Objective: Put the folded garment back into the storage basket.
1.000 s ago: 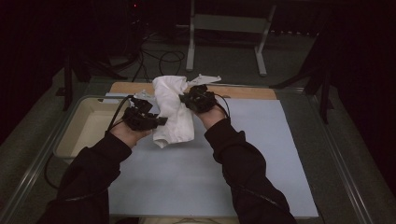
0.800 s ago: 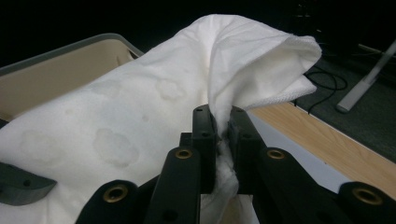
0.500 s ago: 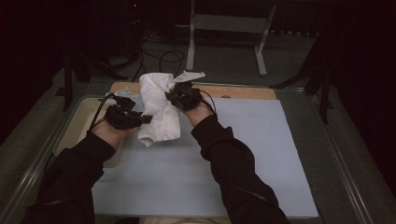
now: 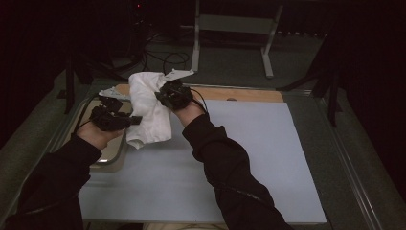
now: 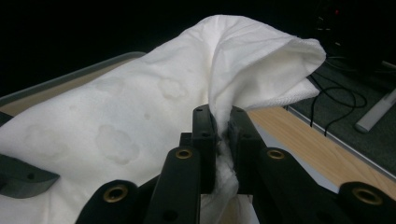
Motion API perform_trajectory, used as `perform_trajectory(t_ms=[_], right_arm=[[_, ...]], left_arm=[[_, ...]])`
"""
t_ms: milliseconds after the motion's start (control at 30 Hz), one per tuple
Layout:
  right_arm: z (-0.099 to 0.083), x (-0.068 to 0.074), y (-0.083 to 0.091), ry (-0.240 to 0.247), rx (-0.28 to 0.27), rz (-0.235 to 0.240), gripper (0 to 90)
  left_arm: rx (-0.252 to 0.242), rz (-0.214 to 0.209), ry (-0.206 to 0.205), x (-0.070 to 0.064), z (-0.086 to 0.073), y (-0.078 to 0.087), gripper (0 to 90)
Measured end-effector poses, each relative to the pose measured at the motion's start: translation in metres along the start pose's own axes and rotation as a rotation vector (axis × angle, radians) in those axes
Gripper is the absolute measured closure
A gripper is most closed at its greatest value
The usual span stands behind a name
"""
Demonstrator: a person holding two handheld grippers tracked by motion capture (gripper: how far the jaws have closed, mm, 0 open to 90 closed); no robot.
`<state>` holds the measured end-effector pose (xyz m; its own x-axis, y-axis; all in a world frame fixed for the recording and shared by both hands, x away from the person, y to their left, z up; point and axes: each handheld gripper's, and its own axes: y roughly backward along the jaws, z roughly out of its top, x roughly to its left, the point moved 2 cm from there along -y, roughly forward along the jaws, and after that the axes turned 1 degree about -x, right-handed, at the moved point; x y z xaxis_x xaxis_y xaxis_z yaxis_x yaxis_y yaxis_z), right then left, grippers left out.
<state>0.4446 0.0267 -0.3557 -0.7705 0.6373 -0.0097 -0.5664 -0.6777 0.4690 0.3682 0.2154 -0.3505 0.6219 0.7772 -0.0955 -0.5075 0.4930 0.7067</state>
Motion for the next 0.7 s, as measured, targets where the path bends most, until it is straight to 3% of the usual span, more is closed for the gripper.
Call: perform_trajectory(t_ms=[700], right_arm=[[0.034,0.029,-0.022,0.040,-0.017,0.033,83.7]], left_arm=[[-0.016,0.042,0.034,0.029,-0.009,0.038,80.0]])
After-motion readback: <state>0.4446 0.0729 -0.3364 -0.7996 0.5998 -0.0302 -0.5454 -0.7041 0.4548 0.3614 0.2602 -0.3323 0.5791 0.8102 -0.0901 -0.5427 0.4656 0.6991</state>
